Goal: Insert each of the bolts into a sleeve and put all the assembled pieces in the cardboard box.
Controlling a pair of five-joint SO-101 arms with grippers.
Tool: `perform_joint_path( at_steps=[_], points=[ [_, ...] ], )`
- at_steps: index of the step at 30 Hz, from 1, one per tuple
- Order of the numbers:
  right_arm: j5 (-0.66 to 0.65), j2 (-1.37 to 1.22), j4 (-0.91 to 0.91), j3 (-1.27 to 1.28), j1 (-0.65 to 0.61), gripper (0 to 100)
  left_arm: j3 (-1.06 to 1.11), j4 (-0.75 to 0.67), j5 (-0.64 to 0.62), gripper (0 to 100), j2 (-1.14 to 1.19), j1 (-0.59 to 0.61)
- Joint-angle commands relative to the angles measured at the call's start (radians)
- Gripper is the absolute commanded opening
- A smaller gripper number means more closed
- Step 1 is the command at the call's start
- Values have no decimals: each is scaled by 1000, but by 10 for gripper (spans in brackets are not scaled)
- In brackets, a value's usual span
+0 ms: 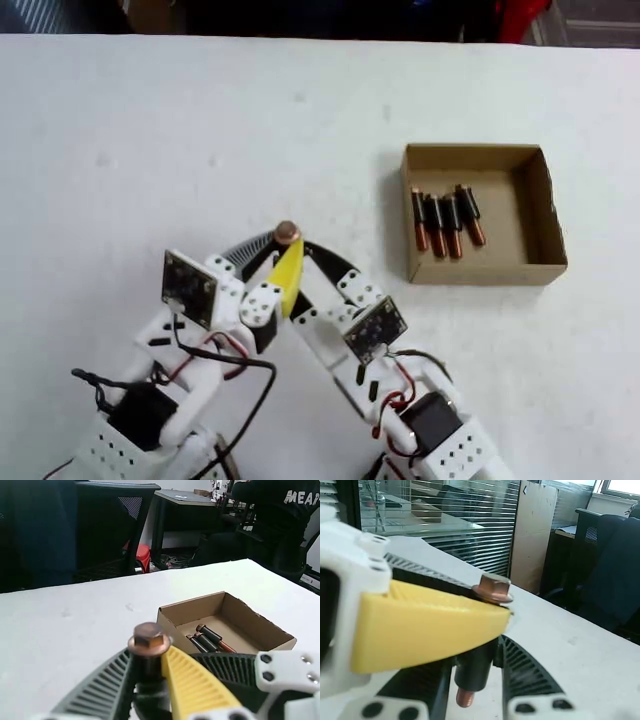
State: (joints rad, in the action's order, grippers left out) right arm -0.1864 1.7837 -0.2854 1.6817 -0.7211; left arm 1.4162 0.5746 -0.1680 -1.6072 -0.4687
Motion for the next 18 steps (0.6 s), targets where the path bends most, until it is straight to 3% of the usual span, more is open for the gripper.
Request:
perform_joint_path(
  at_steps=[1, 11, 18],
  points=[
    [11, 15, 2, 9, -10, 17, 8, -17, -5, 172, 2, 8],
    [11, 15, 2, 9, -8, 17, -9, -26, 0, 218, 1, 13],
    [6, 15, 2, 9, 25, 17, -163, -23, 0, 216, 1, 162]
  ],
)
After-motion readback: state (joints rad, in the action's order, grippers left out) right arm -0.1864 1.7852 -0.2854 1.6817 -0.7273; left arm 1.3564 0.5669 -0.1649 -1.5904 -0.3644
